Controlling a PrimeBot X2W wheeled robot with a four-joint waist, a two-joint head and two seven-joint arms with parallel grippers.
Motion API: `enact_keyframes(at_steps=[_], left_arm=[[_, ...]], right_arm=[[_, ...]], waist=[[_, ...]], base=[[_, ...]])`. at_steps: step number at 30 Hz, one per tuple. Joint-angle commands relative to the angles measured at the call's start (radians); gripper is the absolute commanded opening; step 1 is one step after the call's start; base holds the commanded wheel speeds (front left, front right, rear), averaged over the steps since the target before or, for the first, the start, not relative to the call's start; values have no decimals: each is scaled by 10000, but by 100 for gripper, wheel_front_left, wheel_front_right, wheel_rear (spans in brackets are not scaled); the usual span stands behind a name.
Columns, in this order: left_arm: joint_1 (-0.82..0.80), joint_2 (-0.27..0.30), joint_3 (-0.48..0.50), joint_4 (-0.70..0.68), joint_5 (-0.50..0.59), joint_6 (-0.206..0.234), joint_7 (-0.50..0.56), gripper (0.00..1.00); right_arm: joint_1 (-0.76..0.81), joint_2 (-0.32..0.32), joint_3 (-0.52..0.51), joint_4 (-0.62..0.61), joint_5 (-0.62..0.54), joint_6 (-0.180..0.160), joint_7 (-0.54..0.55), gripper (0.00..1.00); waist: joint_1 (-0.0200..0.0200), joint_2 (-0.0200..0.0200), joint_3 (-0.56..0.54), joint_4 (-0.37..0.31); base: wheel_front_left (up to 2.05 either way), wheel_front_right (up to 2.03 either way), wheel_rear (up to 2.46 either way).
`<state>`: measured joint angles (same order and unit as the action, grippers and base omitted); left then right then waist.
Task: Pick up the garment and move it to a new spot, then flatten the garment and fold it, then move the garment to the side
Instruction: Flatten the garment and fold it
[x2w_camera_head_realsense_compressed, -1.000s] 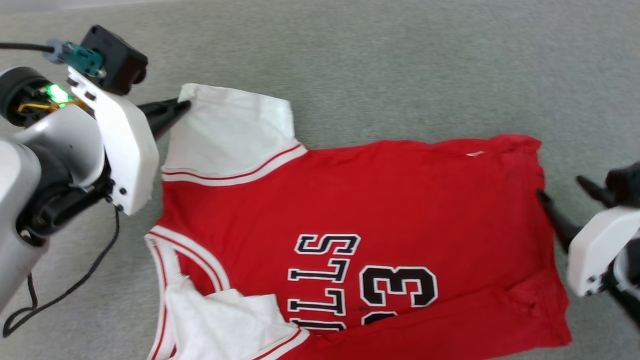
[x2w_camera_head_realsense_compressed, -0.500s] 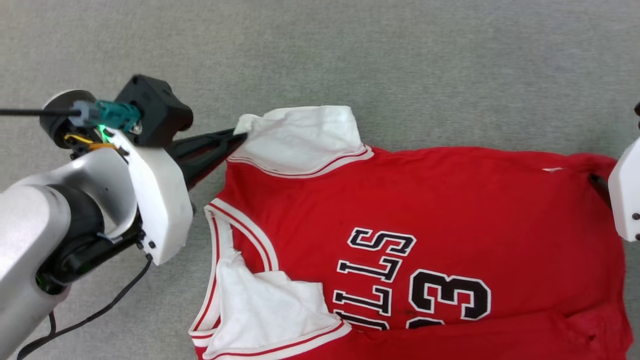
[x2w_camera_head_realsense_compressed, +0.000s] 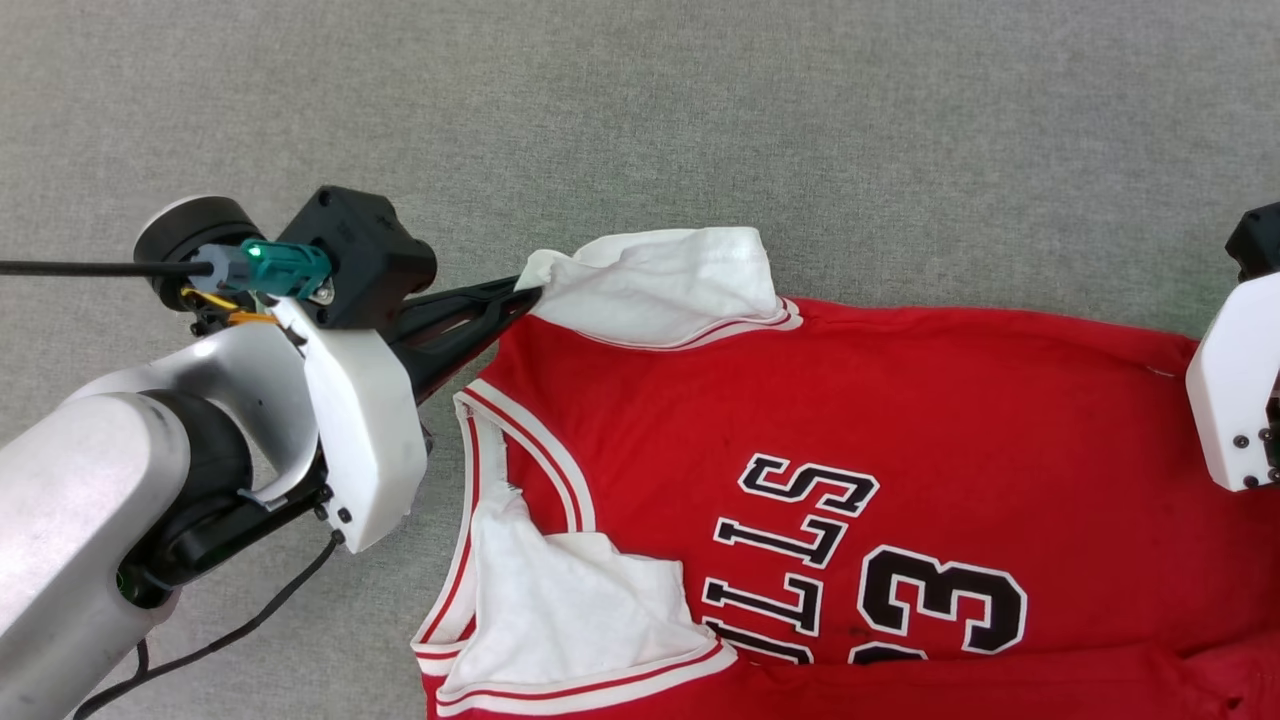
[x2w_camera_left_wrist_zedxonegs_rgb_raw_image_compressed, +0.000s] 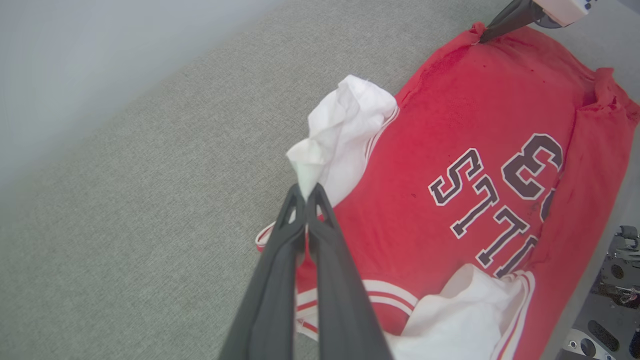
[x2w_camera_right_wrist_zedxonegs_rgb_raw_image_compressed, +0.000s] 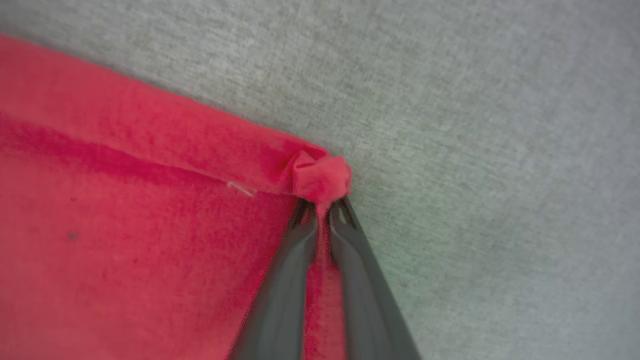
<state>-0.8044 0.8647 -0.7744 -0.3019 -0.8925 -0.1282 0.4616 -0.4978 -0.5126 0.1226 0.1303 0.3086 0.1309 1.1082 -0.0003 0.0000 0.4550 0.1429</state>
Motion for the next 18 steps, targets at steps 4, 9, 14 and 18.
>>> enact_keyframes(at_steps=[4,9,14,18], left_arm=[[176,-48,-43,258,154,9,-225,0],[435,-18,-39,607,162,118,-502,0],[968,126,-34,651,-72,379,-701,0],[1559,343,-82,461,-272,643,-797,0]], right_arm=[[296,-7,73,647,54,-7,-244,0],[256,-130,-258,281,292,-7,-765,0],[795,-53,-646,-223,600,-7,-952,0],[1629,7,-1077,-930,765,-7,-1069,0]], waist=[[3,0,-290,-103],[3,0,-895,-283],[3,0,-1585,-439],[3,0,-2086,-461]], base=[[0,0,0],[0,0,0],[0,0,0],[0,0,0]])
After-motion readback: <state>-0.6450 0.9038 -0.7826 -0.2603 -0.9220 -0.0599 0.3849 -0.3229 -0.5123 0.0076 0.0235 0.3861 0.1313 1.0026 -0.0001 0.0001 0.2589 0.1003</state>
